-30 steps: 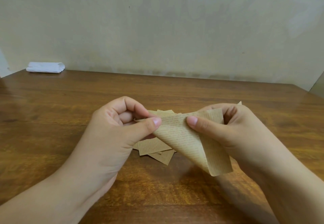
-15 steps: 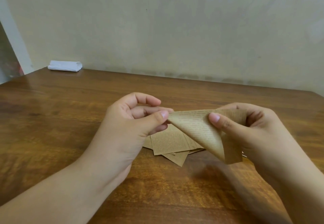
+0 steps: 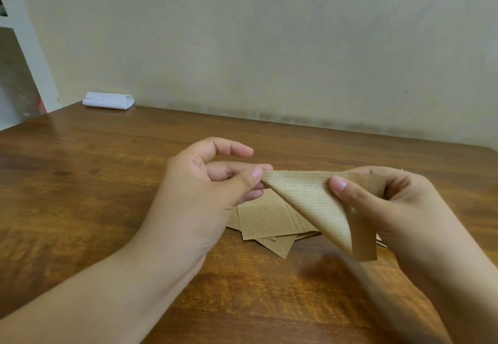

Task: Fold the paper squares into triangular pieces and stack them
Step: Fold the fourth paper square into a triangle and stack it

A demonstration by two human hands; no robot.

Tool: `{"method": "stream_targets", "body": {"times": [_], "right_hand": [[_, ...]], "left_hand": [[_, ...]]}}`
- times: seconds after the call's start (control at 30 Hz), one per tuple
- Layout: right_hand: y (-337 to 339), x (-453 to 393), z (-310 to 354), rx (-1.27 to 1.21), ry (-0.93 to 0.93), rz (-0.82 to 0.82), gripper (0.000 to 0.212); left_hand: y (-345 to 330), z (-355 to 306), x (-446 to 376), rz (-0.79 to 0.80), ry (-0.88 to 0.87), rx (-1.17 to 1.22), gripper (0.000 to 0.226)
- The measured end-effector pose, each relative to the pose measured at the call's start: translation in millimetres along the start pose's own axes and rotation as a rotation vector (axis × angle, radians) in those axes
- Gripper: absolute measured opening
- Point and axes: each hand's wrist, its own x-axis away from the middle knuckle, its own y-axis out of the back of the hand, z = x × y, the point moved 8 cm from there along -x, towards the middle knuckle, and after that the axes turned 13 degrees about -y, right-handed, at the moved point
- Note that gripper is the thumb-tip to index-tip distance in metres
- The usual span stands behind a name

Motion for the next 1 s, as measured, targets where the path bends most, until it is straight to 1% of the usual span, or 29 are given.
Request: {"method": "stream_targets", "body": {"times": [0.13,0.2,0.23,0.33,0.37,0.43,0.53,0.73,0.9,1.0], "right_hand": [[-2.6,0.7,0.2,0.031,0.014,-0.01,0.029],[-1.4,0.9,0.0,0.035,0.019,-0.03,0.03],[-0.9,1.3,0.5,0.04,0.024,-0.038,0.031],[-0.4,3.7,3.5,0.024,0.04,-0.039,0.031],[-0.6,4.6,4.7,0.022,0.048,-0.035,0.031],[-1.4,5.9,7.1,0.025,0.064,-0.03,0.031],[-0.8,6.1,7.3,-0.007,0.064,-0.02,0.028],[0.6,5.8,8.4,-0.028,0.067,-0.012,0.026],[2.0,4.1,7.8,-0.034,0.072,-0.013,0.027],[0.5,3.3,6.5,-0.054,0.06,0.002,0.024]], "left_hand": [[2.7,-4.9,-0.6,-0.014,-0.088,-0.118,0.019],[2.8,-4.2,0.6,-0.025,-0.074,-0.1,0.02],[1.6,-1.6,1.6,-0.016,-0.034,-0.071,0.022],[-6.7,13.1,6.9,0.053,0.155,0.061,0.045],[-9.3,16.5,9.1,0.07,0.207,0.101,0.049],[-12.6,20.0,11.5,0.1,0.257,0.135,0.041],[-11.4,21.2,10.2,0.098,0.256,0.151,0.028],[-11.6,16.5,6.8,0.111,0.243,0.212,0.021],[-9.9,13.4,4.9,0.101,0.213,0.188,0.008],[-9.3,11.7,4.0,0.093,0.184,0.161,0.007]]}}
